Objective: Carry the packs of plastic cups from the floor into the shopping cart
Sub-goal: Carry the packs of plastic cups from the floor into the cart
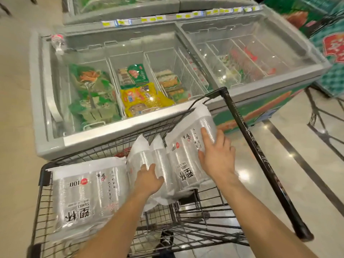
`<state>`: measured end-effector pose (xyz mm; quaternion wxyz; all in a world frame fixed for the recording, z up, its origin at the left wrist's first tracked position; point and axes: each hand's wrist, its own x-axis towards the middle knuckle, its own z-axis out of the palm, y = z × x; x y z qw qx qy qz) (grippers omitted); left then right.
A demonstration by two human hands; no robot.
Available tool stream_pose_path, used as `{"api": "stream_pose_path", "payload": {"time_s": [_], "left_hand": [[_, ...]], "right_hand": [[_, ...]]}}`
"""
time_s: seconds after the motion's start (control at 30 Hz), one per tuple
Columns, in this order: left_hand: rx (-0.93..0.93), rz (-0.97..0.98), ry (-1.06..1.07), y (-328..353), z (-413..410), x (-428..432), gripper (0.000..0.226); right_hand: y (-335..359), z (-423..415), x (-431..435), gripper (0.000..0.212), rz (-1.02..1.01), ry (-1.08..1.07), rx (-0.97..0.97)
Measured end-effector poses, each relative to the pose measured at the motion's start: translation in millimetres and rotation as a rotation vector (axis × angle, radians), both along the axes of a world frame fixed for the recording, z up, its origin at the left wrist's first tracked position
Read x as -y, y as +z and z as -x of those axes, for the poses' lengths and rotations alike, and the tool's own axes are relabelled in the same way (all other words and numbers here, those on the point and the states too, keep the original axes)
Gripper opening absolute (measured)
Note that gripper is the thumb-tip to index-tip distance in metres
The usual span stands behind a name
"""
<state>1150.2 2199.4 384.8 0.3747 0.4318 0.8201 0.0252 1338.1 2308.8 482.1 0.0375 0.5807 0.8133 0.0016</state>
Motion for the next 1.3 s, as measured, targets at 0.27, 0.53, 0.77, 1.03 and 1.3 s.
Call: {"api": "stream_pose_path", "payload": {"time_s": [0.27, 0.53, 0.77, 1.03, 1.3], "left_hand": [[0.026, -0.008, 0.005, 5, 0, -3, 0.071], [0.029, -0.263, 0.083, 69, 32, -3, 0.077], [-0.21, -0.545, 0.159, 177, 102, 55, 0.075], [-0.724, -0.462, 0.311, 272, 178, 234, 0.081], [-0.974, -0.285, 0.535, 321, 206, 503, 0.081]], "right_hand": [[14, -3, -11, 0.082, 0.059, 0.001, -0.056], [46, 32, -4, 0.073, 0.023, 0.207, -0.329], [101, 125, 35, 0.079, 0.058, 0.483, -0.448], [181, 245, 160, 0.082, -0.07, 0.856, -0.404], [224, 333, 385, 0.085, -0.079, 1.169, -0.336]]}}
